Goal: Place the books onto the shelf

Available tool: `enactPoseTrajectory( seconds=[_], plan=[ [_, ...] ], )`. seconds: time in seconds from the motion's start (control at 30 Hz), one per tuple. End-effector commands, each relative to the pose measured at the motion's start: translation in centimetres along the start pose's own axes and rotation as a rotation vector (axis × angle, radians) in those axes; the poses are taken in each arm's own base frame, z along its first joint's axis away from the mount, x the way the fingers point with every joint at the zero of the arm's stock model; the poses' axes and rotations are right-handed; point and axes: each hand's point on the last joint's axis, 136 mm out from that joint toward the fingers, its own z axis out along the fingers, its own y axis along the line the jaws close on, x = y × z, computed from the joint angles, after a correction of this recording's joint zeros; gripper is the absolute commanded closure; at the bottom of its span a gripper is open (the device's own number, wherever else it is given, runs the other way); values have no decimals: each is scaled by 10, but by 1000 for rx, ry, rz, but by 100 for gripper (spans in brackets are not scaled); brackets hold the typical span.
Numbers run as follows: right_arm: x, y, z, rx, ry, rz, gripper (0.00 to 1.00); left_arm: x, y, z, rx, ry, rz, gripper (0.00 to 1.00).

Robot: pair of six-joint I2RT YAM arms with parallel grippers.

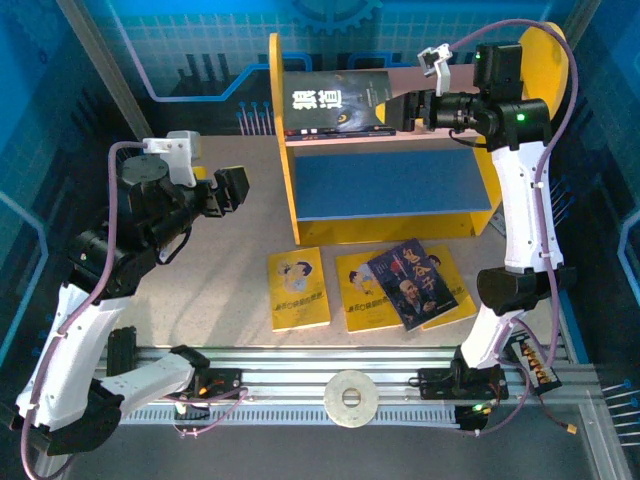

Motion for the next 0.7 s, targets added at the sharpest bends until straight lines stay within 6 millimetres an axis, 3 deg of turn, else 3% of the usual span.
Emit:
enactPoseTrajectory(
  seconds=[0.0,0.47,0.67],
  plan=[
    [-2,18,-10,-27,-13,-30,15,0,2,-7,-6,-11,8,19],
    [11,14,-21,24,12,-31,15,3,1,-5,-2,-1,2,19],
    [30,12,-42,144,11,-55,17,10,2,-3,1,18,-18,19]
  ],
)
